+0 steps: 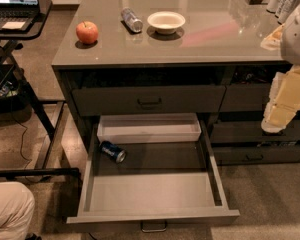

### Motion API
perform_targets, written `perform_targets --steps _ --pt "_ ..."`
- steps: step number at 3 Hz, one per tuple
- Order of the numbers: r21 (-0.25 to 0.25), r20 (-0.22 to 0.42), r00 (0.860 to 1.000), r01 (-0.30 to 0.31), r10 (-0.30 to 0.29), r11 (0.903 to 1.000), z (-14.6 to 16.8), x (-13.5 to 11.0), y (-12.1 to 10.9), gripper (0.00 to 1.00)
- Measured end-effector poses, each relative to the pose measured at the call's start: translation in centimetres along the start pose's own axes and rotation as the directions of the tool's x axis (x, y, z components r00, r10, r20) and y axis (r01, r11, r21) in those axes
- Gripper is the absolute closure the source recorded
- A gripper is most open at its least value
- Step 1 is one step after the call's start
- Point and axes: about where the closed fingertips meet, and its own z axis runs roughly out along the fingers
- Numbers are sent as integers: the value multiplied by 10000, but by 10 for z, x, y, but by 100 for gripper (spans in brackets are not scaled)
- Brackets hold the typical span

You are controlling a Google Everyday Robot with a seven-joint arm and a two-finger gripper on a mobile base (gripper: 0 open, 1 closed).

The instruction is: Pick pepsi can from middle drawer and place on counter

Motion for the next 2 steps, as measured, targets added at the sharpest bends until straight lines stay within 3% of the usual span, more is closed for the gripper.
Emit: perform_targets --steps 2 --pt "83 314 9995 -30 27 10000 11 -9 2 0"
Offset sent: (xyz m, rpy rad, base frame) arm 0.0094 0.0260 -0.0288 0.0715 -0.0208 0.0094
